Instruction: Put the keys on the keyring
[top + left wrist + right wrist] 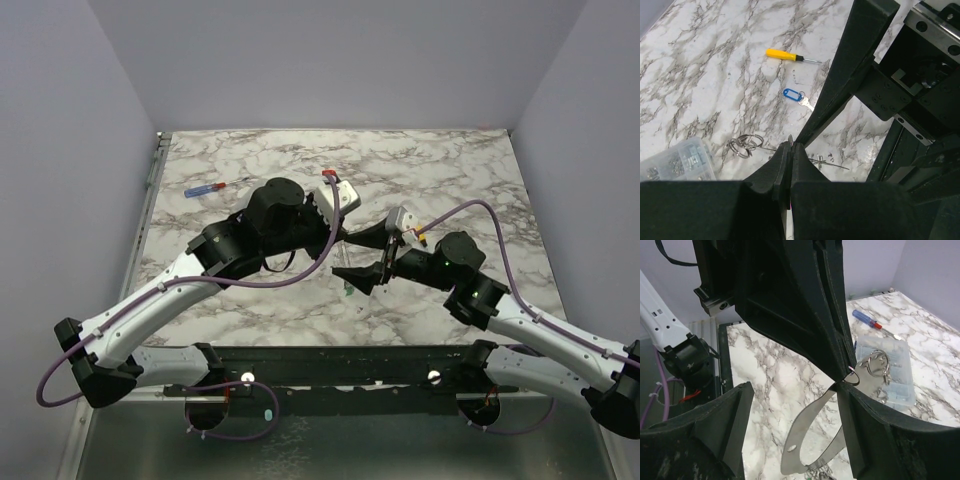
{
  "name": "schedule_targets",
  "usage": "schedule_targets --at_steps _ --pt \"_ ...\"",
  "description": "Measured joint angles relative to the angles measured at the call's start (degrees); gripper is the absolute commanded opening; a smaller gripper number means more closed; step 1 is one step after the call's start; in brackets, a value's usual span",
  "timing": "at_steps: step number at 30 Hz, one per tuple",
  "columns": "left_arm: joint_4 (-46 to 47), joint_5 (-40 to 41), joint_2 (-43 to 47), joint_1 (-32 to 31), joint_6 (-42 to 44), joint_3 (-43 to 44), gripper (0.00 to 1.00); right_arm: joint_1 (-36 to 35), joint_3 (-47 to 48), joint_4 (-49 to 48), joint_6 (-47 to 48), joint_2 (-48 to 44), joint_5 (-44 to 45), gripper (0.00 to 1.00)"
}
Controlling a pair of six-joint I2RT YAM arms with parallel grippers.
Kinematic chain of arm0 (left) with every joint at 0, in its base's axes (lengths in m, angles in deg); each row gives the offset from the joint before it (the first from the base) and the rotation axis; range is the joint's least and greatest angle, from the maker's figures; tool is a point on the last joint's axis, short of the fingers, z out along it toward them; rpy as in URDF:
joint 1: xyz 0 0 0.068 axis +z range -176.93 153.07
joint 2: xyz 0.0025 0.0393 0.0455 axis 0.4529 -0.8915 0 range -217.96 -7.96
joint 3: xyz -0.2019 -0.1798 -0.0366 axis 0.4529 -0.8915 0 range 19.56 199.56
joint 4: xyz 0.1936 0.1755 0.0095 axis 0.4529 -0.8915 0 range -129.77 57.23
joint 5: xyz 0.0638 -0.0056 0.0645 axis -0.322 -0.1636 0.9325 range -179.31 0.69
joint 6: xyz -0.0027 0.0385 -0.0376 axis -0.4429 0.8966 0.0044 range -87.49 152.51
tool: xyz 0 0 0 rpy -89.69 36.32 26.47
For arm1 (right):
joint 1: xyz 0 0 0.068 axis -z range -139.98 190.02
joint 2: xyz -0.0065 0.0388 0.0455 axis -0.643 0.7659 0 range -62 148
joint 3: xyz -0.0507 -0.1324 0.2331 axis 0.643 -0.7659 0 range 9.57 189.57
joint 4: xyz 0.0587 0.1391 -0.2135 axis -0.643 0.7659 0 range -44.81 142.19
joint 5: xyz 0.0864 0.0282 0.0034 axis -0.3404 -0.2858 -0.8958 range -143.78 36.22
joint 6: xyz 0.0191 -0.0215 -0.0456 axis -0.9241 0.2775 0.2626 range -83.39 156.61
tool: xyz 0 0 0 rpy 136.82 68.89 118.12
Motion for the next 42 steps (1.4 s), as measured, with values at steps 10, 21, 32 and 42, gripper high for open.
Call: schedule_targets --at_steps 10,21,32,42 --pt "-1.5 -3.1 -1.0 0.2 1.3 1.8 0.0 -0.1 0.0 1.6 2.6 -2.1 2.8 0.69" --pt "-1.6 -4.3 -1.6 0.2 1.5 2.0 0.0 -0.2 -0.1 4.5 4.0 -3.3 8.0 0.65" --pt "-1.6 -6.4 -1.9 0.2 1.5 2.6 0.0 -0.2 -1.1 4.4 4.7 -4.5 11.9 0.63" --pt "-1.8 -8.4 -2.1 0.2 1.4 2.9 0.0 -0.2 -1.5 2.1 6.8 -2.1 11.9 0.5"
